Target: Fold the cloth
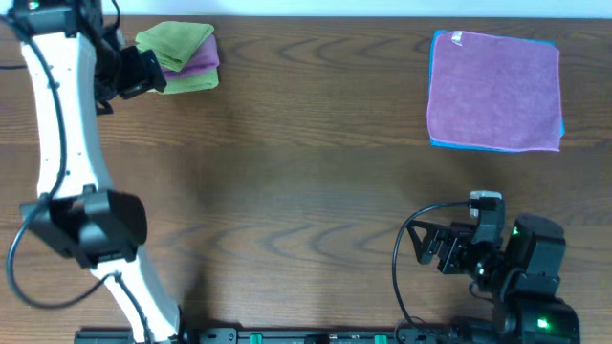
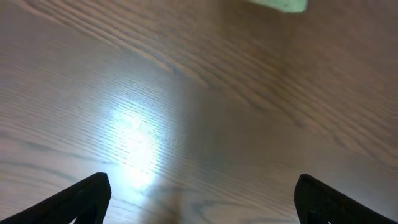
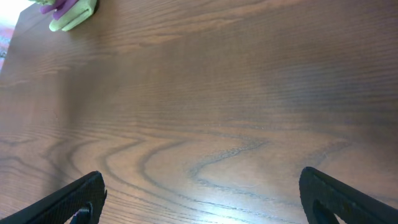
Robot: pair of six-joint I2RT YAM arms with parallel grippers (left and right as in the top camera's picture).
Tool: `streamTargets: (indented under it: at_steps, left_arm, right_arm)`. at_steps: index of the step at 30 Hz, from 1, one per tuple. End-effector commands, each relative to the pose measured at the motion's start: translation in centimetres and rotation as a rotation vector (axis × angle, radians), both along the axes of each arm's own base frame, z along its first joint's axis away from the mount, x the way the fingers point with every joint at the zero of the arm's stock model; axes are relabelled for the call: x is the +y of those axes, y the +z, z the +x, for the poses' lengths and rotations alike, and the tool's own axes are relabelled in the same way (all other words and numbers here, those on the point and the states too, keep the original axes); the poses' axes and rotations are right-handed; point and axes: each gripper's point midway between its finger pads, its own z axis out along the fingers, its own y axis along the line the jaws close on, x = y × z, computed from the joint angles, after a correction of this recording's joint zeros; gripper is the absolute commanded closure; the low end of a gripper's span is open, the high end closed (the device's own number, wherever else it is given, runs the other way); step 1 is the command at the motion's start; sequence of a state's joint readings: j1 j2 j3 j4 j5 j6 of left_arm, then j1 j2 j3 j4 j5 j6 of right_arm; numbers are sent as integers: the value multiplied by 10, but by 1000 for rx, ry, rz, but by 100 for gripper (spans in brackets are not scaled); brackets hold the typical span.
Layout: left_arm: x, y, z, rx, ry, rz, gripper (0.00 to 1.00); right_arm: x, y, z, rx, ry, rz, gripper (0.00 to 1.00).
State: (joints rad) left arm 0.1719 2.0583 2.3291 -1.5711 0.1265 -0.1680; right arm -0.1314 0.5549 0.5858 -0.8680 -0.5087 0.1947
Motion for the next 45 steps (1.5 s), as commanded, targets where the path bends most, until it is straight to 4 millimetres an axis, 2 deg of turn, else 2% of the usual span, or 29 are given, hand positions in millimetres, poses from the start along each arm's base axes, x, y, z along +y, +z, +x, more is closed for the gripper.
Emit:
streamTargets:
  at_steps: [1,7,22,32,39,45]
  left_arm:
    - [-3,16,-13,-36,-24,25,5]
    - [-16,13,-29,-125,-51,39,5]
    - [-40,3,-99,-450,-75,57,5]
    - [-52,-38,-141,-628,-102,71,4]
    - [-57,-75,-179,-725,-110,85,5]
    - [-56,-99,-196,-793,-113,109,5]
  right_arm:
    - [0,-1,-1,5,-8,18,1]
    - [0,-1,-1,5,-8,18,1]
    - [0,-1,-1,5,-8,18,1]
    - [0,-1,-1,5,-8,18,1]
    - [0,-1,-1,5,-8,18,1]
    - [0,-1,-1,5,-8,18,1]
